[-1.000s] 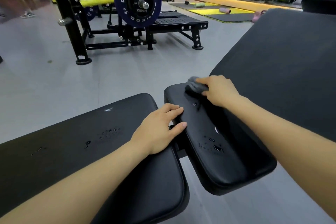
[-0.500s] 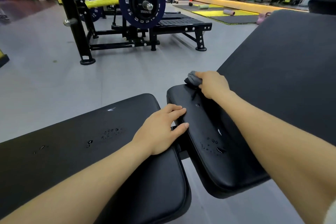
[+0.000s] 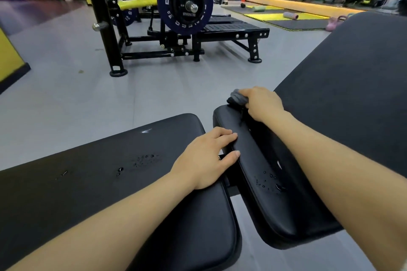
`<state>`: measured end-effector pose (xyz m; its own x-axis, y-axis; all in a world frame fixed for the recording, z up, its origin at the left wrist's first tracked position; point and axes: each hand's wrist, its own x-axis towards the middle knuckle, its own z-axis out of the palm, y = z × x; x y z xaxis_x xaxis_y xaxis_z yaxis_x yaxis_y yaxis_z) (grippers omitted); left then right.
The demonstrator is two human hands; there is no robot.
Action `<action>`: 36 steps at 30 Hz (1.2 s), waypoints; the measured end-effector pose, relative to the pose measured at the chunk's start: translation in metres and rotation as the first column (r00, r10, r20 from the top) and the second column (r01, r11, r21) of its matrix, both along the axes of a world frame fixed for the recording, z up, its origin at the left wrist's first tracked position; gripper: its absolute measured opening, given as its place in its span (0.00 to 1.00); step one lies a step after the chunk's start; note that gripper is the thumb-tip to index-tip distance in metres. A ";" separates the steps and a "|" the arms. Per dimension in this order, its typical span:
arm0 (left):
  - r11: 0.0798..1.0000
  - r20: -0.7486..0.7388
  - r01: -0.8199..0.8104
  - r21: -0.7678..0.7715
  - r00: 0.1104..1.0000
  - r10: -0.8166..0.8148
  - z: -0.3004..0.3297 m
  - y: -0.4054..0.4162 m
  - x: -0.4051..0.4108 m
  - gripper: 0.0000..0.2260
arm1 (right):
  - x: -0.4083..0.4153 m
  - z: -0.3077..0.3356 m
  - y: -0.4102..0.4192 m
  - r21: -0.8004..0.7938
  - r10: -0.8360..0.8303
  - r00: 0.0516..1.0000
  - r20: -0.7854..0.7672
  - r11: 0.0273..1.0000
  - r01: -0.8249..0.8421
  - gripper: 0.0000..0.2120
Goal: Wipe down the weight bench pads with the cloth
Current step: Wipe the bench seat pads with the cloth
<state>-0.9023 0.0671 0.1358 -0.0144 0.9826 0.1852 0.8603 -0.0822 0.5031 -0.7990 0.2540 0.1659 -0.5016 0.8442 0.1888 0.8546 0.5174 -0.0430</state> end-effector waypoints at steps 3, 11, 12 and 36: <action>1.000 -0.003 -0.006 -0.007 1.000 0.006 0.000 -0.001 0.000 0.21 | 0.004 0.002 -0.015 -0.015 0.025 0.999 -0.024 1.000 -0.025 0.20; 1.000 -0.001 -0.005 0.023 1.000 0.006 -0.001 0.000 0.003 0.21 | 0.045 0.004 -0.068 0.045 0.164 0.983 0.080 0.985 -0.168 0.23; 1.000 -0.001 -0.008 0.020 1.000 0.008 -0.001 0.000 0.003 0.21 | 0.035 0.004 -0.057 0.032 0.165 0.984 0.074 0.985 -0.168 0.22; 0.999 -0.018 -0.026 0.023 0.999 0.026 0.001 -0.003 0.004 0.20 | -0.015 0.004 -0.034 -0.082 0.194 0.981 0.002 0.978 -0.193 0.29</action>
<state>-0.8980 0.0645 0.1366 -0.0365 0.9774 0.2084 0.8713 -0.0710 0.4856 -0.8141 0.2203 0.1703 -0.6587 0.7431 0.1176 0.7390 0.6684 -0.0839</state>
